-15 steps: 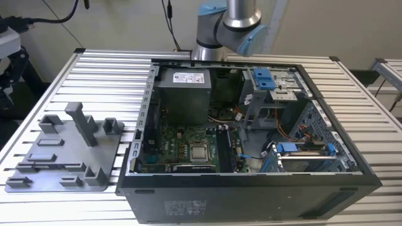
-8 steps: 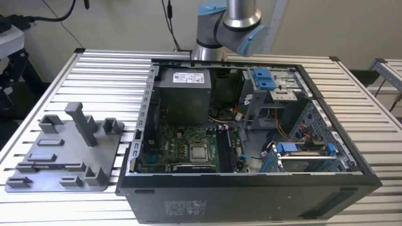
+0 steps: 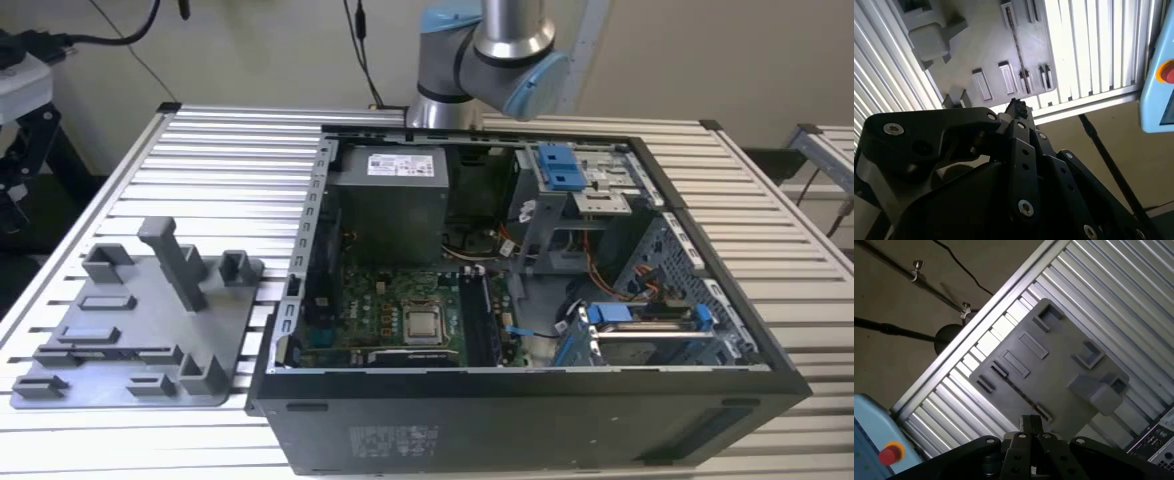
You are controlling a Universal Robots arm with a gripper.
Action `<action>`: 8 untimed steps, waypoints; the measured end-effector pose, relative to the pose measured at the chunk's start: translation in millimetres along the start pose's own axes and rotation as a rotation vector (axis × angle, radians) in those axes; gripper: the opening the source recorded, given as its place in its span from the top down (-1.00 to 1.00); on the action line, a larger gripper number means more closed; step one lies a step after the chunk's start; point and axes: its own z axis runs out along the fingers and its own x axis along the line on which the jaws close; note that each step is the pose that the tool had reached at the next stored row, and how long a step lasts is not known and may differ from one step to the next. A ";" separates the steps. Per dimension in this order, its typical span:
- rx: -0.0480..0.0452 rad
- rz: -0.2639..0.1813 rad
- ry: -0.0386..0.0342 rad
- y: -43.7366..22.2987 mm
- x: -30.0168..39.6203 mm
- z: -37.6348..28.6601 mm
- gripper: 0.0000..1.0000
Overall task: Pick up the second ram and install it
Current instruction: 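Pick up the second ram and move it above second insertion slot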
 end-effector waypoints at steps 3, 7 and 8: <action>0.0016 -0.048 0.0015 0.0 0.0 0.2 0.79; 0.0040 -0.120 0.0039 0.0 0.0 0.7 0.79; 0.0047 -0.139 0.0046 0.0 -0.1 1.0 0.79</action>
